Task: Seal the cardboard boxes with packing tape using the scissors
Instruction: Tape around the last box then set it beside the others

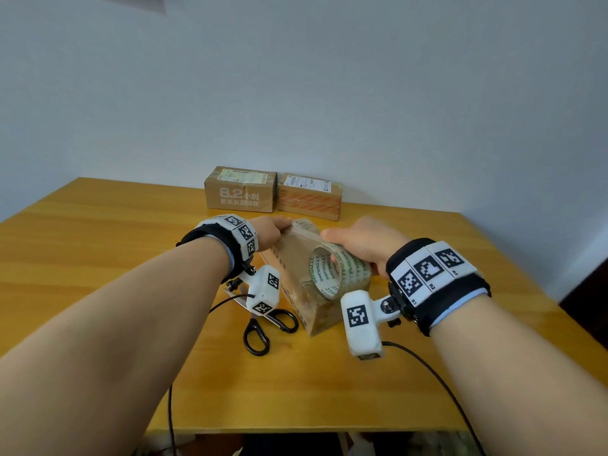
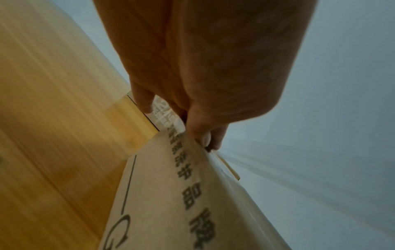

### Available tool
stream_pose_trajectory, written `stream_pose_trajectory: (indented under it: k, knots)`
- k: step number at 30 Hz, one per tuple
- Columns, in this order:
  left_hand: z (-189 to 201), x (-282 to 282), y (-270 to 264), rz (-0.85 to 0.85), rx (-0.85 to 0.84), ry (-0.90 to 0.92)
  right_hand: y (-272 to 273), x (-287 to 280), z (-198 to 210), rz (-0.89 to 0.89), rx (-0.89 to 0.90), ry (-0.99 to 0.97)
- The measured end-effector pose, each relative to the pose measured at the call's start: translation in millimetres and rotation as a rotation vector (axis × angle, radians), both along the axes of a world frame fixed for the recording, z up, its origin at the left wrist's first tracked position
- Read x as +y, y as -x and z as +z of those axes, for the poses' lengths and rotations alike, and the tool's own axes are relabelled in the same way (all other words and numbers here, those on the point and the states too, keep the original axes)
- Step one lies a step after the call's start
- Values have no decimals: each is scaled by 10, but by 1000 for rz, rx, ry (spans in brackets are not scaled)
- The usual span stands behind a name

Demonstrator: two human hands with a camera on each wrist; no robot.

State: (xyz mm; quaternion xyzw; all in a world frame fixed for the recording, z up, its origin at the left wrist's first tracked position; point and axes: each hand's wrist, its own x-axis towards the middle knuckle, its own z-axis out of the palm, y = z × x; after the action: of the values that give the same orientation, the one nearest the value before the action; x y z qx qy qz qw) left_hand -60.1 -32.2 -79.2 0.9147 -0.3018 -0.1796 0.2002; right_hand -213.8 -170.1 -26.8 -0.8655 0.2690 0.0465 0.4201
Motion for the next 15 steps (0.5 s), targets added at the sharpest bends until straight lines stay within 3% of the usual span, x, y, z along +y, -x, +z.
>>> stream_pose_trajectory:
  k: [15]
  knots:
    - [124,-74,286,24,-20,-101,468,17,68,28,137,205]
